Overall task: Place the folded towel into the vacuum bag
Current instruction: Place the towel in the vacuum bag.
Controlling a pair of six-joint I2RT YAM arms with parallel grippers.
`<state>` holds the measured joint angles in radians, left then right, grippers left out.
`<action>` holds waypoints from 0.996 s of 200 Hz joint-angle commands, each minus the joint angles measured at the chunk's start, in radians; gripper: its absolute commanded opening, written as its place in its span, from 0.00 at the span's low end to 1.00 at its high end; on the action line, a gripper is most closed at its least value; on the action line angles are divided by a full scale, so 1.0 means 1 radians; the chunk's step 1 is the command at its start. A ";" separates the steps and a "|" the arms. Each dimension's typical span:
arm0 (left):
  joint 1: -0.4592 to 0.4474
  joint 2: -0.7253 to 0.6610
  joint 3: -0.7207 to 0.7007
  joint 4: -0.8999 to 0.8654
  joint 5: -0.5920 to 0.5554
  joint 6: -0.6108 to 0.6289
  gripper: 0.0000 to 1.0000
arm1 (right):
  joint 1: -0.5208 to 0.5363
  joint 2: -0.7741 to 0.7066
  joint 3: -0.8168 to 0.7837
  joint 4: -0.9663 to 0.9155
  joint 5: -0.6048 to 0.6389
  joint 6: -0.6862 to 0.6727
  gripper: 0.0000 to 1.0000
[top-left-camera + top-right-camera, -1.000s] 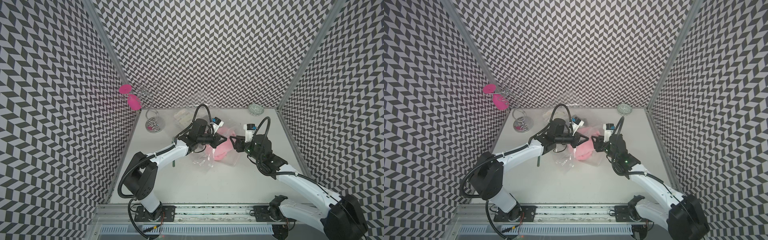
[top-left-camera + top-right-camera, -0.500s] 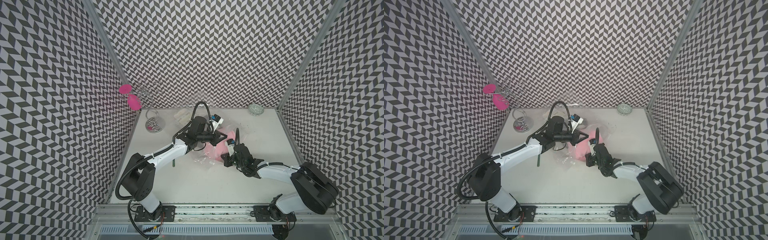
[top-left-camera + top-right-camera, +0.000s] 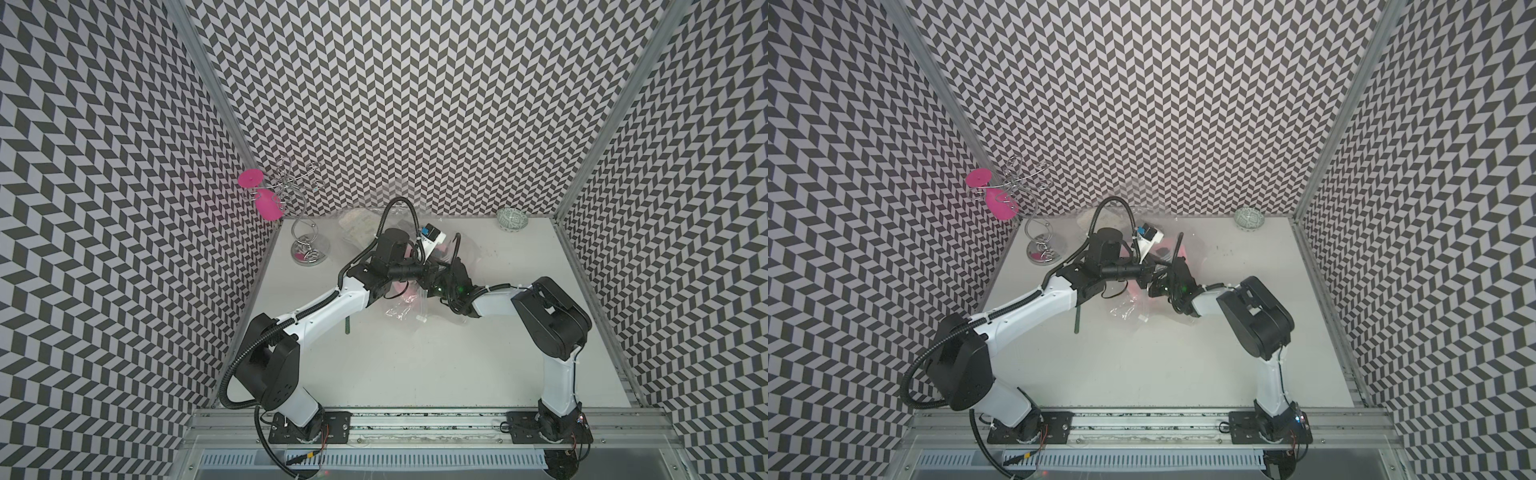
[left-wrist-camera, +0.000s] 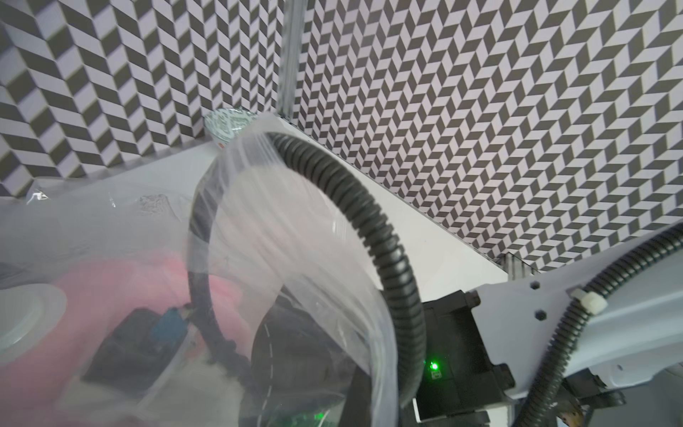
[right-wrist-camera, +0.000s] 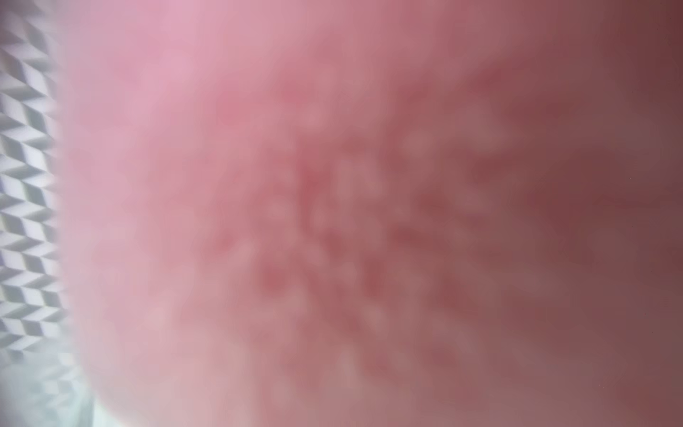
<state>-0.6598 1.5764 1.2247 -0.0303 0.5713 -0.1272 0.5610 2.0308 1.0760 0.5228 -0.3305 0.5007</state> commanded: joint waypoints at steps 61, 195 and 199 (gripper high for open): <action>-0.049 0.013 -0.072 -0.002 0.122 0.020 0.00 | -0.118 -0.078 -0.065 0.282 -0.142 0.354 0.61; -0.056 0.168 -0.027 0.093 -0.058 -0.071 0.00 | -0.118 -0.946 -0.470 -0.493 0.319 0.114 0.76; -0.057 0.171 -0.027 0.093 -0.059 -0.071 0.00 | -0.119 -0.971 -0.489 -0.473 0.324 0.106 0.76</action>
<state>-0.7231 1.7115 1.1862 0.1001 0.5869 -0.2031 0.4427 1.2098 0.6342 0.0120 -0.1261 0.6456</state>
